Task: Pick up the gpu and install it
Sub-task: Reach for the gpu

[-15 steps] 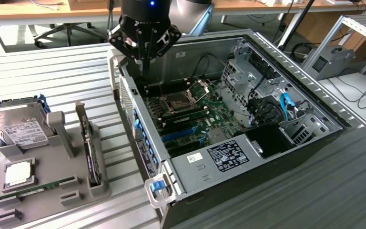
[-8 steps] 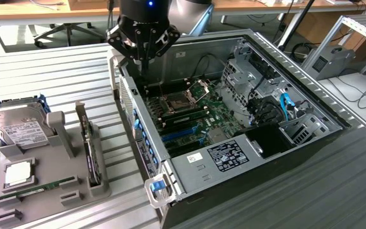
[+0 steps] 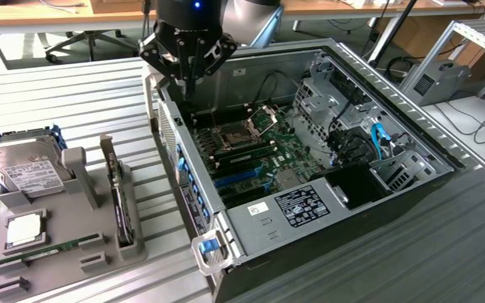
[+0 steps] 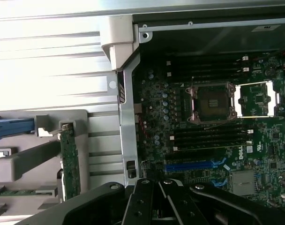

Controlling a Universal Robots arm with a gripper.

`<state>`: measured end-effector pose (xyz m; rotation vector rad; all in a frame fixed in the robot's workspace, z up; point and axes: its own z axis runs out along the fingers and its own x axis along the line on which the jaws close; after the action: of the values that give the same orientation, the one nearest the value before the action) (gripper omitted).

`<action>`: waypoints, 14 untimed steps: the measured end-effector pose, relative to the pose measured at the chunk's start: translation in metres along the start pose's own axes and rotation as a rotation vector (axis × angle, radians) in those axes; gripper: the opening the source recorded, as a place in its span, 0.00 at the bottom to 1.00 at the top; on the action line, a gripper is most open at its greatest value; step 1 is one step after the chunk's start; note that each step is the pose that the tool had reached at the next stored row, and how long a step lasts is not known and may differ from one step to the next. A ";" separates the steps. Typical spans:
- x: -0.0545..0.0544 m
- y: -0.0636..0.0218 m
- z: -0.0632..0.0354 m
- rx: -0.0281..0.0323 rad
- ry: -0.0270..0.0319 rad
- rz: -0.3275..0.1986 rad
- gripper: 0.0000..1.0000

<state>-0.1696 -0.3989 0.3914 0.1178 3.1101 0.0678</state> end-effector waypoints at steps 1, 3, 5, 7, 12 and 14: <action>0.000 0.0000 0.0000 0.0001 0.0000 0.000 0.11; 0.001 -0.0001 0.0000 0.0000 0.0000 0.000 0.11; 0.002 -0.0001 0.0000 0.0000 0.0000 0.000 0.11; 0.003 -0.0002 0.0000 0.0001 0.0000 0.000 0.11; 0.005 -0.0004 0.0000 0.0000 0.0000 0.000 0.11; 0.006 -0.0004 0.0000 0.0000 0.0000 0.000 0.11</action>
<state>-0.1754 -0.3989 0.3913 0.1178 3.1101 0.0678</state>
